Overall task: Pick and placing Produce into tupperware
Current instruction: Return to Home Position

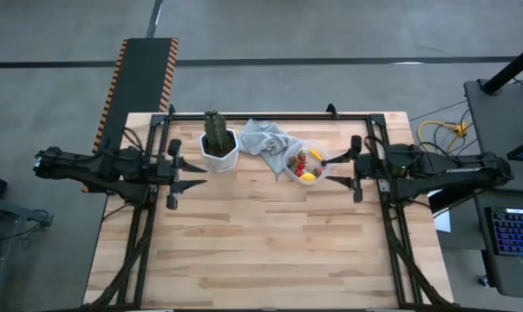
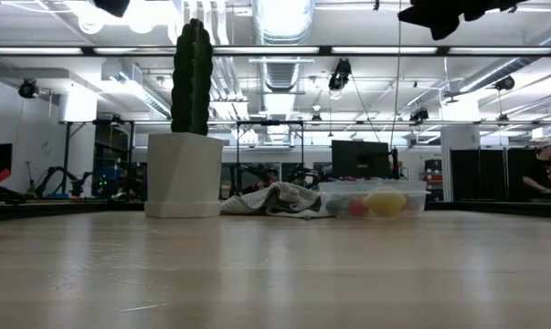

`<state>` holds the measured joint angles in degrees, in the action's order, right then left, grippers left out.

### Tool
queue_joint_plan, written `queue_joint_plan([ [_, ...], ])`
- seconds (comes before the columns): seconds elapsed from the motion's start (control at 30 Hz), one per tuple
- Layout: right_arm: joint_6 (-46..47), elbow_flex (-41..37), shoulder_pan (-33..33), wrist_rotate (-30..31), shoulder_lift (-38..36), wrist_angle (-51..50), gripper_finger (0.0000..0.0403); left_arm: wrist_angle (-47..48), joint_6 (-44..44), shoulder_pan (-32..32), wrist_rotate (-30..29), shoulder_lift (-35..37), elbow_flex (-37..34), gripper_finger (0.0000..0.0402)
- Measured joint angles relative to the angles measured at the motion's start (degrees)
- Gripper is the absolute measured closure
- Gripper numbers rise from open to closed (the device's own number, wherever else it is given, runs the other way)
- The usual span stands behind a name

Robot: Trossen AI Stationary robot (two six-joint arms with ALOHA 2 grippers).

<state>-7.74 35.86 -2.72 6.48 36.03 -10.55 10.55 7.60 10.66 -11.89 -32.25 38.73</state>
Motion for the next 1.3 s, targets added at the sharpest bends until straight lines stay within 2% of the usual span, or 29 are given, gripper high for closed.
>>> queue_joint_plan([
  [0.37, 1.62, -10.16, 0.00, 1.07, -15.62, 0.02, 0.0195, -0.19, -2.28, -0.04, -0.42, 11.64, -10.61, 0.0300],
  [0.57, 3.62, -15.56, 0.00, -2.35, -21.81, 2.42, 0.0195, -0.25, -1.27, -0.04, -0.44, 16.35, -13.74, 0.0300],
  [0.7, 4.83, -18.27, 0.00, -2.23, -24.89, 3.26, 0.0195, -0.35, -1.29, -0.02, -0.42, 19.26, -16.10, 0.0300],
  [0.9, 6.71, -21.95, 0.00, -1.92, -27.44, 5.76, 0.0195, -1.55, -1.35, -0.02, -0.38, 22.47, -19.55, 0.0300],
  [1.3, 9.23, -26.34, 0.00, -1.89, -27.71, 8.93, 0.0195, -1.54, -4.57, 0.02, -0.36, 25.29, -23.94, 0.0300],
])
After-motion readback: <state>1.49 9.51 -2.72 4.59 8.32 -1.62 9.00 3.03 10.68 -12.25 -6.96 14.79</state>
